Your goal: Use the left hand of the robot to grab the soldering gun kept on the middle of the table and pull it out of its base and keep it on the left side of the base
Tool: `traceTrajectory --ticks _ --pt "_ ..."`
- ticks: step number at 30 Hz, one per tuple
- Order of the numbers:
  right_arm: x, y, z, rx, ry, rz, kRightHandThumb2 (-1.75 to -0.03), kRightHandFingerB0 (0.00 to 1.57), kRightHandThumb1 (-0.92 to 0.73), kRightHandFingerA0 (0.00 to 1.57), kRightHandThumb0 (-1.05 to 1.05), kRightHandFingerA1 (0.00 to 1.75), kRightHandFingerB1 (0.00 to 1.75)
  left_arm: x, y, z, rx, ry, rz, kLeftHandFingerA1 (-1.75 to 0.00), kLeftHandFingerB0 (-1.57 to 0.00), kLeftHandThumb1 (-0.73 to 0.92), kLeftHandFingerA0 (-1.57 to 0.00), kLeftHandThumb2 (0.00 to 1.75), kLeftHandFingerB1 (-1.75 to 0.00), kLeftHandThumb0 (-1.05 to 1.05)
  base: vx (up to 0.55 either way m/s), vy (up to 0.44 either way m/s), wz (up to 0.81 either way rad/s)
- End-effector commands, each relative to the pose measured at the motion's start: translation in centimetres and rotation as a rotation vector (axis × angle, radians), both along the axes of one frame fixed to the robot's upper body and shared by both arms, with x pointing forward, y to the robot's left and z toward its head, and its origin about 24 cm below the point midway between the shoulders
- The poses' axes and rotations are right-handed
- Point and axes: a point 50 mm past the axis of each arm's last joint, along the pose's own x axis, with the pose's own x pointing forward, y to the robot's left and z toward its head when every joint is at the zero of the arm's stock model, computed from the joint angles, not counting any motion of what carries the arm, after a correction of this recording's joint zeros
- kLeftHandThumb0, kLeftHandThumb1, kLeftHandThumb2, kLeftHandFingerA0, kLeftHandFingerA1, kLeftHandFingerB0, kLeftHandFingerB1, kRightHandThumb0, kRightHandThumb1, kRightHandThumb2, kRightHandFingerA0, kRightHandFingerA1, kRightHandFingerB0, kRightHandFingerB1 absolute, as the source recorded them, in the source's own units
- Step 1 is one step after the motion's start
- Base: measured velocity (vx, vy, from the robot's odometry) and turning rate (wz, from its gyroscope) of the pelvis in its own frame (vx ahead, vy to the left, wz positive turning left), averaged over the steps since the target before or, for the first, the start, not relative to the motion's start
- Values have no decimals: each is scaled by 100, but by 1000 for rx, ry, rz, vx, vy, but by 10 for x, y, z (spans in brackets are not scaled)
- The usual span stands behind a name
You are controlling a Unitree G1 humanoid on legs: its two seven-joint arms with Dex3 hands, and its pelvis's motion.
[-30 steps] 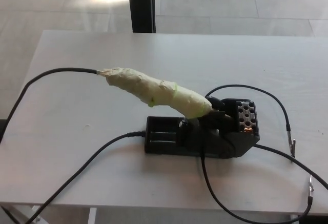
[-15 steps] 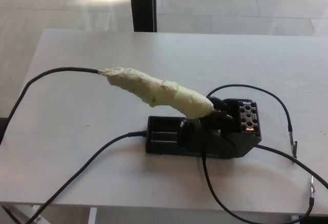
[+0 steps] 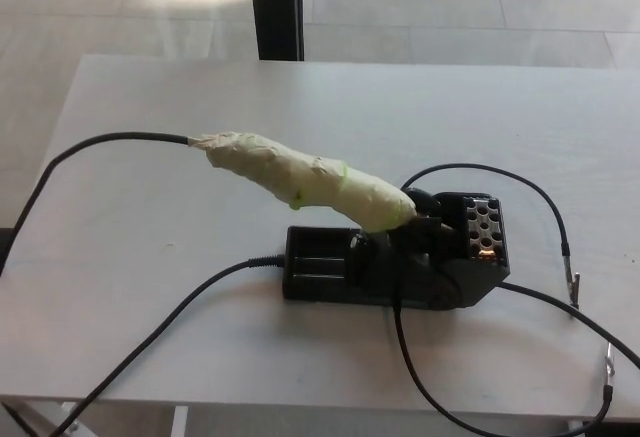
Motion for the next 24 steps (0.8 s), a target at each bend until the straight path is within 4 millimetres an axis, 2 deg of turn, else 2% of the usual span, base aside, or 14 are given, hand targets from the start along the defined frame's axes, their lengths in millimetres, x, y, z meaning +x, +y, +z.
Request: traceTrajectory --ticks 1,3,4,6,7,14,15,17,18,19,21,22,23,24 --pt "0 -12 17 -35 -66 25 -68 0 -68 39 -105 174 115 21 -112 -1 511 42 -217 -64 -33 52 -43 93 -53 -74 0 0 0" --pt "0 -13 17 -43 -57 28 -66 0 -69 41 -105 170 112 23 -128 -14 594 57 -267 -56 -37 72 -40 62 -41 -76 0 0 0" --pt "-1 -15 17 -42 -53 19 -111 12 -42 64 -105 133 85 24 -139 -24 635 87 -307 -57 -40 70 -42 61 -41 -77 0 0 0" --pt "1 -16 18 -45 -57 18 -111 12 -42 64 -105 133 85 25 -144 -27 621 91 -320 -57 -40 70 -42 61 -41 -77 0 0 0" --pt "2 -14 19 -42 -67 30 -68 0 -68 37 -105 174 113 27 -154 -38 628 152 -362 -56 -39 70 -42 61 -41 -77 0 0 0" --pt "4 -15 20 -53 -64 32 -70 3 -68 42 -105 175 116 34 -183 -75 675 264 -438 -56 -42 69 -46 61 -42 -74 0 0 0" --pt "5 -15 20 -54 -60 36 -69 0 -68 40 -105 170 112 36 -187 -81 692 284 -448 -62 -37 53 -45 93 -53 -73 0 0 0" --pt "8 -15 21 -49 -66 39 -68 0 -67 38 -105 173 116 38 -192 -88 696 325 -453 -54 -41 69 -42 61 -40 -74 0 0 0" --pt "10 -14 22 -49 -69 53 -70 0 -67 40 -105 170 112 40 -195 -89 706 344 -454 -62 -26 56 -40 99 -48 -74 0 0 0" --pt "11 -14 23 -48 -71 53 -120 10 -47 65 -105 132 82 40 -198 -90 722 351 -455 -52 -42 71 -43 62 -39 -73 0 0 0" --pt "12 -14 23 -48 -73 48 -111 14 -42 62 -105 133 87 41 -202 -93 739 355 -463 -51 -42 71 -42 61 -39 -71 0 0 0" --pt "13 -14 23 -56 -67 54 -72 0 -65 42 -105 170 115 41 -204 -94 726 339 -477 -53 -42 67 -43 63 -41 -72 0 0 0" --pt "13 -14 23 -56 -67 54 -72 0 -65 42 -105 170 115 42 -205 -94 727 339 -475 -53 -42 67 -43 63 -41 -72 0 0 0" --pt "13 -15 22 -38 -69 39 -119 2 -47 68 -105 134 86 41 -208 -97 713 328 -494 -56 -45 66 -45 61 -41 -71 0 0 0"
